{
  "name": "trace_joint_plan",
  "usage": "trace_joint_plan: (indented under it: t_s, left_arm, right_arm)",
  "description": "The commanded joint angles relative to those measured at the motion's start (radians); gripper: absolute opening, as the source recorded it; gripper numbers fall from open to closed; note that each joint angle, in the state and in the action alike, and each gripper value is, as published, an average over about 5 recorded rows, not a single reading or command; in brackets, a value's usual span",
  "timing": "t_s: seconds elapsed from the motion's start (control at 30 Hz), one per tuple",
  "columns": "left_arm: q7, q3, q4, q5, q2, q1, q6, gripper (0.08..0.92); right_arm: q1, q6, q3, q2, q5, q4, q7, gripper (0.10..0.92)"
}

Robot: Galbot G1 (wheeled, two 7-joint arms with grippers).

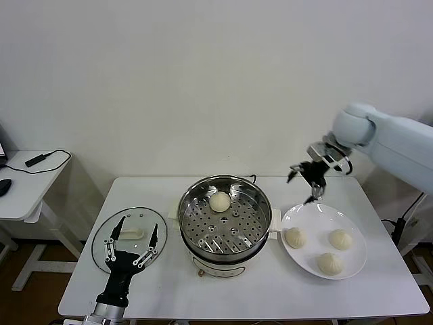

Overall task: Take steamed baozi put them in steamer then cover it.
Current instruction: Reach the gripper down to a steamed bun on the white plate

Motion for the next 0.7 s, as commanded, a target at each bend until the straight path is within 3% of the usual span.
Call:
trace_joint_plan:
  t_s: [0.03,0.7]
  left_arm:
    - [-0.002,-0.001,0.0,0.001,-0.001,-0.001,0.002,0.823]
    - [-0.005,-0.018,0.016,0.001,-0.005,0.002,-0.006,0.823]
  right_arm:
    - [-0.149,-0.091,-0.015,-0.085,0.056,-0.003,0.09,0.823]
    - [-0.322,-0.085,0.116,0.05,-0.036,-0.121,0.124,0.823]
